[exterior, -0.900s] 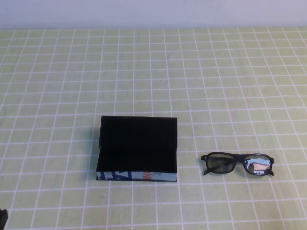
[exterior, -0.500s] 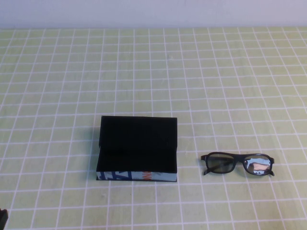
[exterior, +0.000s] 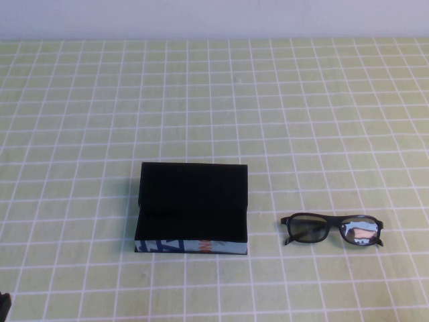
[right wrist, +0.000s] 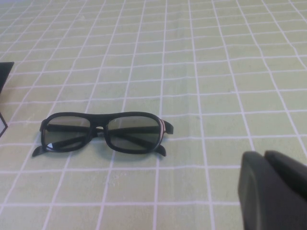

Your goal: Return glasses to glasses case

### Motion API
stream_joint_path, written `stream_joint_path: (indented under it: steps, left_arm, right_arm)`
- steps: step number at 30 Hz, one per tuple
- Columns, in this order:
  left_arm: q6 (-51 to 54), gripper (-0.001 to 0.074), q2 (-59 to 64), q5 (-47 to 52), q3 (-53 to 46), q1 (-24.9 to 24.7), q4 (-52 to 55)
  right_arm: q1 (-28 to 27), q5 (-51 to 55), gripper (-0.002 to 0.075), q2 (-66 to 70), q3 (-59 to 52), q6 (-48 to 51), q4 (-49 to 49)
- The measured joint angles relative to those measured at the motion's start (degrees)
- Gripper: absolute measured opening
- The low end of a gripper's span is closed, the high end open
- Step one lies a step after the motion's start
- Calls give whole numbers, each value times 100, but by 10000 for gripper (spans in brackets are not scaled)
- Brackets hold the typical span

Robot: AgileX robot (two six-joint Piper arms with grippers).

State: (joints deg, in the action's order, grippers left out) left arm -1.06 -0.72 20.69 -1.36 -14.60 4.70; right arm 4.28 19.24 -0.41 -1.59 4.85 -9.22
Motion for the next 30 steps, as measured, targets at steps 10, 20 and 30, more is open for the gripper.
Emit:
stream_joint_path:
  steps: [10, 20, 30]
  left_arm:
    - [13, -3, 0, -905, 0, 0, -84]
    - [-186, -3, 0, -3643, 0, 0, -111]
    - [-188, -3, 0, -3736, 0, 0, -111]
  right_arm:
    - [0, -1488, -18, 0, 0, 0, 0]
    - [0, -3392, -18, 0, 0, 0, -45]
    - [0, -3870, -18, 0, 0, 0, -60]
